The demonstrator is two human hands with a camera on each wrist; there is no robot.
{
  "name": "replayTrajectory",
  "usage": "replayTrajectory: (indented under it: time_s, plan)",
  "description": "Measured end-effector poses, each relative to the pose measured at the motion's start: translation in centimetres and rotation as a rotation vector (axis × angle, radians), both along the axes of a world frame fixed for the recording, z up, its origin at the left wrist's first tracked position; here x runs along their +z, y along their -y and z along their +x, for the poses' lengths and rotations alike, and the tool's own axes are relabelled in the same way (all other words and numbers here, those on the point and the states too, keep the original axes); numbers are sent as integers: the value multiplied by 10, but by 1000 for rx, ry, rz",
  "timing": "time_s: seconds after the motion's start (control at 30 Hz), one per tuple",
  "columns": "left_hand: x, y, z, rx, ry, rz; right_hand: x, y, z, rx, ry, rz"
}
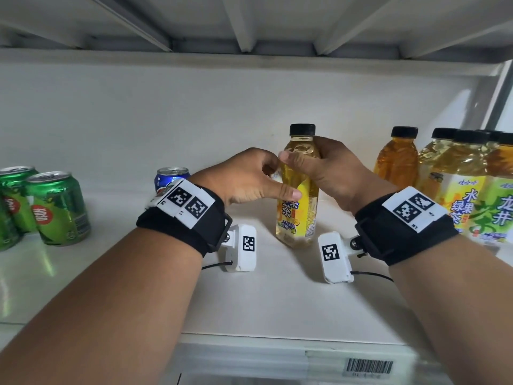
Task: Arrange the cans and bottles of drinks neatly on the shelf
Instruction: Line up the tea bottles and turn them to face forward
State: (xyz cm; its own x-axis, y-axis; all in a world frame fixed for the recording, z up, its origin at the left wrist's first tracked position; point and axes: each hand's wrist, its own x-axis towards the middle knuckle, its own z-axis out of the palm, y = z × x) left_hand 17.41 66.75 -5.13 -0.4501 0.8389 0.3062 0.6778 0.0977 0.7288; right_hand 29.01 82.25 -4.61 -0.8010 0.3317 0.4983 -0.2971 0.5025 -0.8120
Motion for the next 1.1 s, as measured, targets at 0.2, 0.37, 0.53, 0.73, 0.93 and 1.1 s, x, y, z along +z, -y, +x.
replayTrajectory:
  time_s: [0.2, 0.37, 0.53, 0.73, 0.93, 1.1]
  plan:
    - [-2, 1, -3, 54, 85, 80, 3, -4, 2, -41, -106, 26]
    - [1, 2, -4, 99, 21, 148, 1, -3, 0, 24, -133, -11]
    - [3, -3, -4, 275, -181, 144, 0, 1, -3, 96, -114, -65]
    - [5, -2, -6, 238, -148, 115, 0, -3, -9, -22, -125, 2]
    - [5, -7, -18, 294, -153, 68, 7, 1, -30, -146, -61, 72]
    - [5, -11, -19, 320, -206, 18, 12, 2, -36, -215, -9, 85]
